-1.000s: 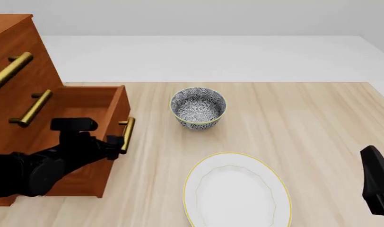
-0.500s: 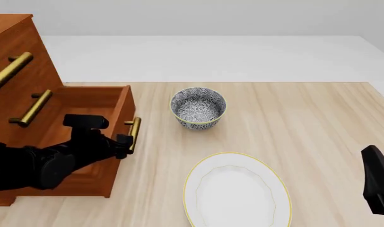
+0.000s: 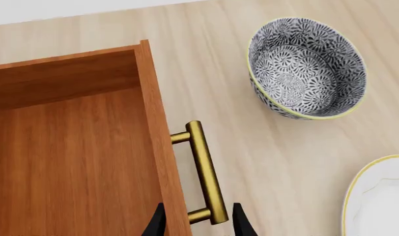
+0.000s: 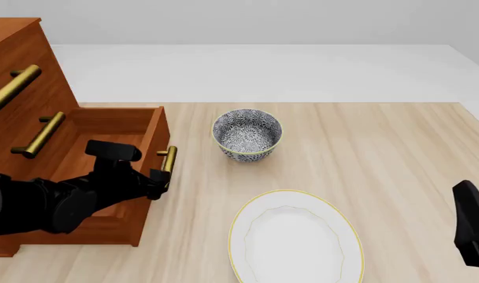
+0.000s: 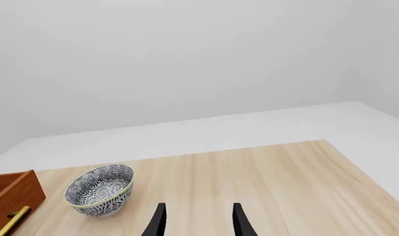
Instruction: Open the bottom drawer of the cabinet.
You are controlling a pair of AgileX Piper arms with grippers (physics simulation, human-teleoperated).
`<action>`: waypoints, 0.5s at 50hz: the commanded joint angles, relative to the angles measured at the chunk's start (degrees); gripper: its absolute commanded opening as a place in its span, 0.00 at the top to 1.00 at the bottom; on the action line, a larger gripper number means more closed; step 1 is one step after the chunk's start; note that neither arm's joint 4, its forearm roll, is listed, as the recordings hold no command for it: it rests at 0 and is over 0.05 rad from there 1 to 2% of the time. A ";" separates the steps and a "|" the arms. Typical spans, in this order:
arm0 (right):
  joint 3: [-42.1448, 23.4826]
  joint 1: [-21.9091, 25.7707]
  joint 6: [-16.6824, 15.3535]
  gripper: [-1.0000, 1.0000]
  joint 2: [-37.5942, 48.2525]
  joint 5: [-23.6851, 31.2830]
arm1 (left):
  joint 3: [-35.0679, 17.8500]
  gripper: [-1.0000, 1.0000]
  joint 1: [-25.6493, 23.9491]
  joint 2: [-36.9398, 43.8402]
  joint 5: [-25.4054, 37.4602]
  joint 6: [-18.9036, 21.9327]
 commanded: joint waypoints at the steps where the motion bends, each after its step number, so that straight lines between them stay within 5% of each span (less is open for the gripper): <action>1: -0.19 -0.18 0.08 0.00 0.00 0.14 | -0.61 0.00 -3.67 1.67 0.64 -1.26; 25: -0.32 0.23 0.20 0.00 0.00 0.10 | -3.05 0.00 -1.84 -7.59 9.27 1.41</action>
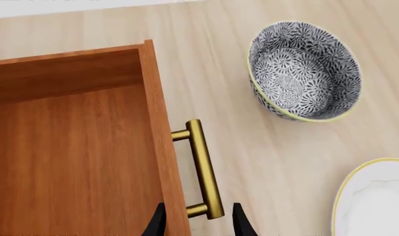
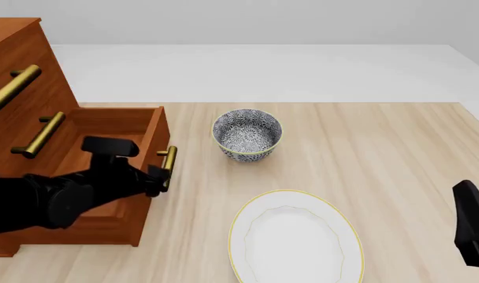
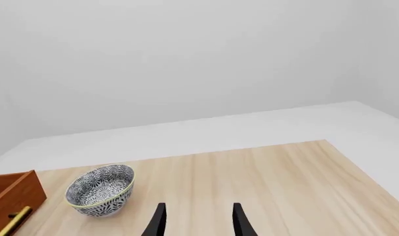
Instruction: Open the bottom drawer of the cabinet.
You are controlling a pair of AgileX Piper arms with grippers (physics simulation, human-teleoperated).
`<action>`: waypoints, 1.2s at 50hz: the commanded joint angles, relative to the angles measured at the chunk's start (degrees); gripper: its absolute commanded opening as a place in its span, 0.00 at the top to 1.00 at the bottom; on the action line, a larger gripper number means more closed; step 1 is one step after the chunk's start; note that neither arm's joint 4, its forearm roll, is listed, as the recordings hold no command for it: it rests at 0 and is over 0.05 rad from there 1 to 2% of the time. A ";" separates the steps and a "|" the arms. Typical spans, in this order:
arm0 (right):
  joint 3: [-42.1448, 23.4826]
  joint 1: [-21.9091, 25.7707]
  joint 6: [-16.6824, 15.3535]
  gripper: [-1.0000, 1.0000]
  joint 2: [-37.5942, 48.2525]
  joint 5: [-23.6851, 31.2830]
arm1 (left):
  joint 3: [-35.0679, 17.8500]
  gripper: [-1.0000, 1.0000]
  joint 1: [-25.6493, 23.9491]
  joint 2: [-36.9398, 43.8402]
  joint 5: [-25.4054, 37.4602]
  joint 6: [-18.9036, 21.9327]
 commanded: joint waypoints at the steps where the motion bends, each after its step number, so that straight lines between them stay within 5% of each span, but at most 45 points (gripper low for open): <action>1: -0.26 0.16 0.05 0.00 0.00 0.08 | -2.06 0.00 -0.80 -4.89 4.31 -0.55; 34: -0.95 0.82 0.44 0.00 0.00 0.09 | -6.77 0.00 1.70 -18.71 17.64 2.88; 46: -2.07 1.46 0.23 0.00 0.00 0.47 | -10.43 0.00 1.87 -30.44 23.19 4.42; 60: -4.04 2.24 -0.43 0.00 0.00 1.83 | -8.21 0.00 2.00 -40.02 23.82 5.24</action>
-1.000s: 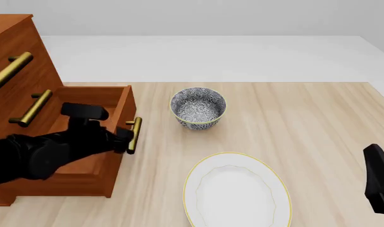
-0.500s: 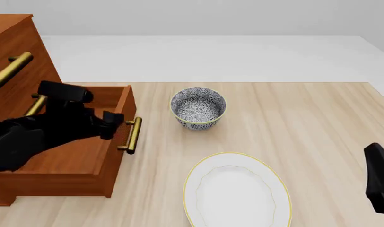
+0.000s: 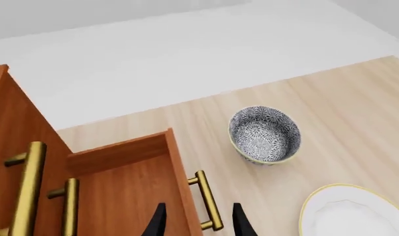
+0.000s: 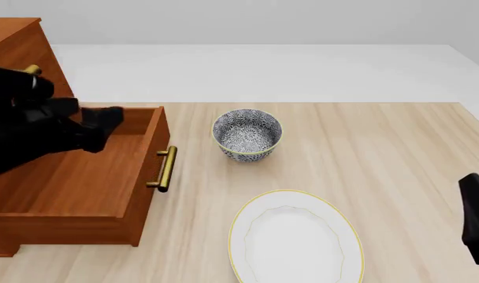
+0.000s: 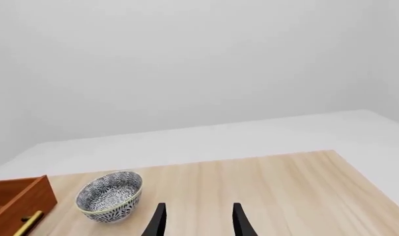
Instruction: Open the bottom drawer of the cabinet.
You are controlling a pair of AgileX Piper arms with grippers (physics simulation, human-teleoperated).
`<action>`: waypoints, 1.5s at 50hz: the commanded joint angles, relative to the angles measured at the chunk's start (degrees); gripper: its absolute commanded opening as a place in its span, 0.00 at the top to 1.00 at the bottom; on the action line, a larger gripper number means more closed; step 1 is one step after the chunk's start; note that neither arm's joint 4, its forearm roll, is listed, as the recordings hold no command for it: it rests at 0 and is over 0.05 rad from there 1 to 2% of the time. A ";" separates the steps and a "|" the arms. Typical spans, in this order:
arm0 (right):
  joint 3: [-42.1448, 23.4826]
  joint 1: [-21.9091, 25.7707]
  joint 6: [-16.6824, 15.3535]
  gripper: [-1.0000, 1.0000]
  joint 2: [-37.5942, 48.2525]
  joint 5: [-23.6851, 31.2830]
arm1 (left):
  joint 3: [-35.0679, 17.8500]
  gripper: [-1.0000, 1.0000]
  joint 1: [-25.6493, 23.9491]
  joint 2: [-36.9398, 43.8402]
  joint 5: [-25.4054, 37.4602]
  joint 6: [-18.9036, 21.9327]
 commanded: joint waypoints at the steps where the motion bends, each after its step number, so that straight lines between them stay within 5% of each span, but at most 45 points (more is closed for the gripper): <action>1: -1.52 0.67 -0.53 0.00 0.00 1.03 | 0.94 0.00 0.41 -8.54 1.89 -0.28; 13: -4.34 2.41 -1.70 0.00 0.00 3.25 | 5.74 0.00 -0.20 -16.28 2.45 1.10; 48: -19.68 6.57 -6.47 0.00 -0.01 18.68 | 11.10 0.00 -2.15 -40.96 16.86 3.11; 75: -32.98 8.19 -8.20 0.00 -0.01 31.78 | 5.17 0.00 -4.21 -51.25 29.55 4.85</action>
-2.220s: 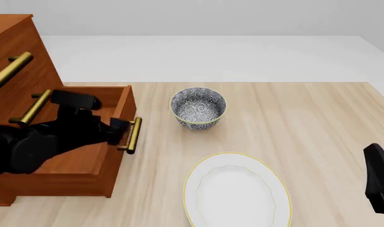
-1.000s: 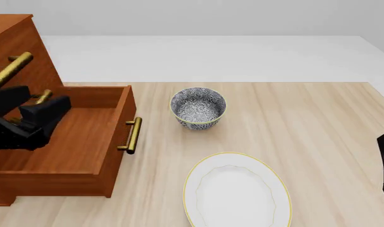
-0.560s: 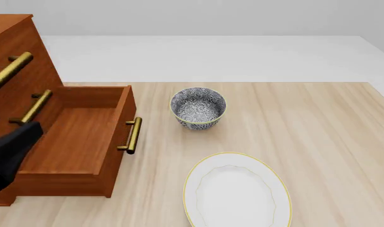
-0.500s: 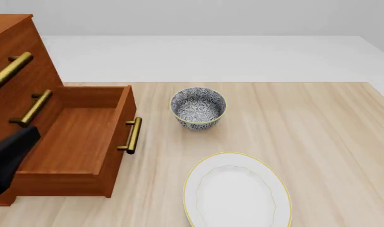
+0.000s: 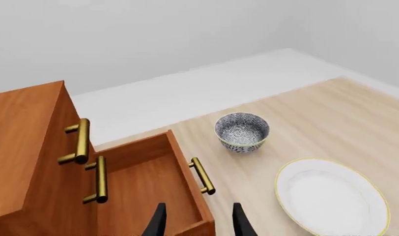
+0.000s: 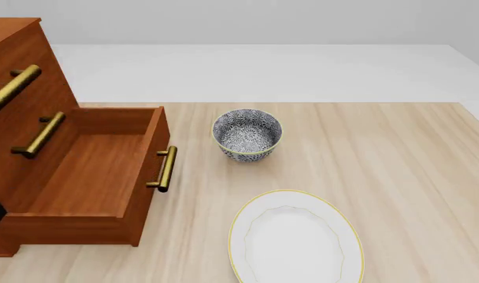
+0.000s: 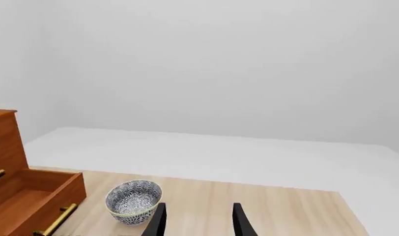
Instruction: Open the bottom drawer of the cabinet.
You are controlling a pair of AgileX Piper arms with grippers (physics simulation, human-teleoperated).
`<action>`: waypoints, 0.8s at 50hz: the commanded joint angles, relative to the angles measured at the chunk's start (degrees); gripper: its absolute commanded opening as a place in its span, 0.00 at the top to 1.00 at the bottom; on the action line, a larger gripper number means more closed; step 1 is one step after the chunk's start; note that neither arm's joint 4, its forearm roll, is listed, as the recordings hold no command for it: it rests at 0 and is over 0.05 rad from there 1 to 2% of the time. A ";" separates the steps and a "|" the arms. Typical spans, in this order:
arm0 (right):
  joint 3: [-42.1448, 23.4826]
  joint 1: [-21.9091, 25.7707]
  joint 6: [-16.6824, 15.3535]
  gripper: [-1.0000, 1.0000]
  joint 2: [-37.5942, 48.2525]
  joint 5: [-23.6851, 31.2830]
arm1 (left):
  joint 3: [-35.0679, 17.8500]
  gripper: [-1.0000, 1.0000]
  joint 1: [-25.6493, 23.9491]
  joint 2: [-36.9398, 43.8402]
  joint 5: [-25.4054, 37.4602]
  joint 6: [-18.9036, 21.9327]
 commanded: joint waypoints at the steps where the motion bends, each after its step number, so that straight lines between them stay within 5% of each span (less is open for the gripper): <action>1: -5.86 0.43 -0.75 0.00 0.00 5.83 | -3.35 0.00 -0.38 -2.36 3.96 0.69; 40: -23.16 3.84 -5.33 0.00 0.00 26.26 | -17.10 0.00 -0.71 -2.38 16.88 1.78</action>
